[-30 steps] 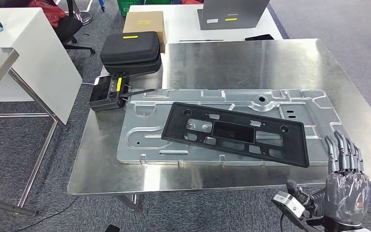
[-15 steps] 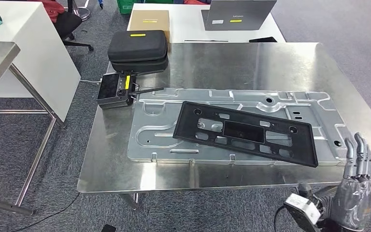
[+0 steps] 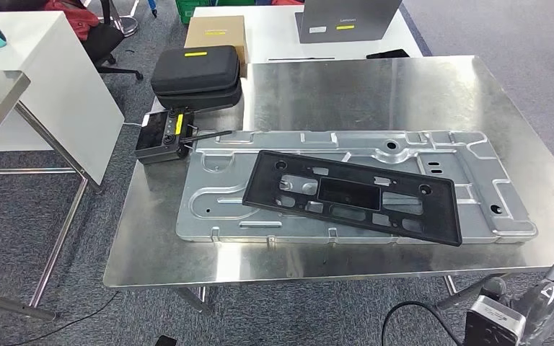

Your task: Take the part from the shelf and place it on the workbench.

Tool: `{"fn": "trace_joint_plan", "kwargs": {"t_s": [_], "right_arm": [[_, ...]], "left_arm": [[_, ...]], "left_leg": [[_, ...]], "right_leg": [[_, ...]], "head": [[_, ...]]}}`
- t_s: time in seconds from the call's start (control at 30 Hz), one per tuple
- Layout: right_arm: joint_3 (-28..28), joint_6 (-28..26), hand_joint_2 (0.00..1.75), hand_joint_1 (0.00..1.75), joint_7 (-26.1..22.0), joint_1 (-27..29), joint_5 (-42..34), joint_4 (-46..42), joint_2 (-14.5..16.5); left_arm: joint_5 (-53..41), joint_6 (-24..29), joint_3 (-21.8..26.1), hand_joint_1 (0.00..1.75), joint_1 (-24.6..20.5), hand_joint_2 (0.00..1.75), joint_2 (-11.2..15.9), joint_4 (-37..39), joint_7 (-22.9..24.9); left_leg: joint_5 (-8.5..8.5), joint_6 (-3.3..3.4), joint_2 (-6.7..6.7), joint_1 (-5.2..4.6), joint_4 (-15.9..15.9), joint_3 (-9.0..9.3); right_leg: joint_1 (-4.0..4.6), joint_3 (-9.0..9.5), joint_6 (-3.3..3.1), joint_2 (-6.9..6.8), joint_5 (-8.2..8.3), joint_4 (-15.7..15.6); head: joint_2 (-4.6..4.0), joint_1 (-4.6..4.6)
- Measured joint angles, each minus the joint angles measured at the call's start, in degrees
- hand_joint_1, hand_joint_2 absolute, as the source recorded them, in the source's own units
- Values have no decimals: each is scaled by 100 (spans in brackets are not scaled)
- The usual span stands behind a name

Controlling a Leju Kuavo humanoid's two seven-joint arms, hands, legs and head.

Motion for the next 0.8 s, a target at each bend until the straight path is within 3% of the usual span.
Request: {"fn": "trace_joint_plan", "kwargs": {"t_s": [0.03,0.1,0.17,0.3,0.37,0.43,0.47,0.5,0.53,0.57,0.63,0.67,0.7,0.8], "right_arm": [[0,-1,0,0,-15,7,-30,1,30],[0,-2,0,0,-40,17,-73,0,81],[0,-3,0,0,-49,19,-88,-1,112],[0,-6,0,0,-53,30,-95,-1,146],[0,-6,0,0,-53,38,-97,-1,156],[1,-6,0,0,-53,45,-98,0,158],[1,-6,0,0,-53,49,-103,1,159],[1,-6,0,0,-53,53,-110,1,160],[1,-6,0,0,-53,54,-123,1,161],[0,-6,0,0,-53,53,-143,1,161],[1,-6,0,0,-61,47,-190,0,161],[1,-7,0,0,-69,47,-209,-1,163],[2,-8,0,0,-78,46,-219,-2,165],[2,-10,0,0,-106,46,-253,-3,171]], "left_arm": [[2,7,5,0,3,0,0,0,4],[5,22,11,0,-2,0,0,0,8],[4,31,12,0,-12,0,0,0,10],[4,33,15,0,-9,0,-6,0,14],[3,35,16,0,-18,0,-11,0,14],[4,37,18,0,-20,0,-12,0,14],[4,37,19,0,-15,0,-13,0,14],[5,37,21,0,-11,0,-13,0,14],[5,37,23,0,-9,0,-13,0,14],[5,37,27,0,-10,0,-13,0,14],[5,37,37,0,-14,0,-15,0,14],[5,37,42,0,-14,0,-16,0,13],[5,37,48,0,-15,0,-18,0,13],[-1,41,60,0,-15,0,-24,0,12]], "left_leg": [[125,-1,0,5,-149,92],[470,28,-1,10,-894,490],[651,76,-6,-10,-1443,748],[771,209,5,-18,-1566,733],[865,294,27,2,-1611,686],[928,330,41,-8,-1605,598],[955,328,47,-14,-1595,551],[977,325,51,-19,-1582,506],[995,317,53,-21,-1563,463],[1010,307,53,-22,-1539,424],[1037,275,49,-27,-1493,366],[1055,250,47,-31,-1483,351],[1076,219,46,-34,-1477,342],[1130,104,39,-36,-1484,314]], "right_leg": [[0,-16,0,2,1,23],[3,-43,10,8,0,72],[19,-66,58,15,9,108],[17,-106,205,25,27,129],[5,-231,251,30,-282,448],[-3,-465,283,28,-765,1129],[-5,-548,296,27,-915,1429],[-5,-553,302,26,-954,1575],[-5,-450,298,26,-881,1506],[-4,-240,286,26,-731,1225],[14,262,238,26,-493,430],[31,413,211,28,-429,163],[50,473,186,29,-417,24],[54,411,84,20,-324,-42]], "head": [[1,-1],[-1,-1],[0,1],[0,3],[-1,6],[-1,7],[0,6],[1,5],[1,6],[1,6],[1,5],[0,5],[0,5],[1,4]]}}
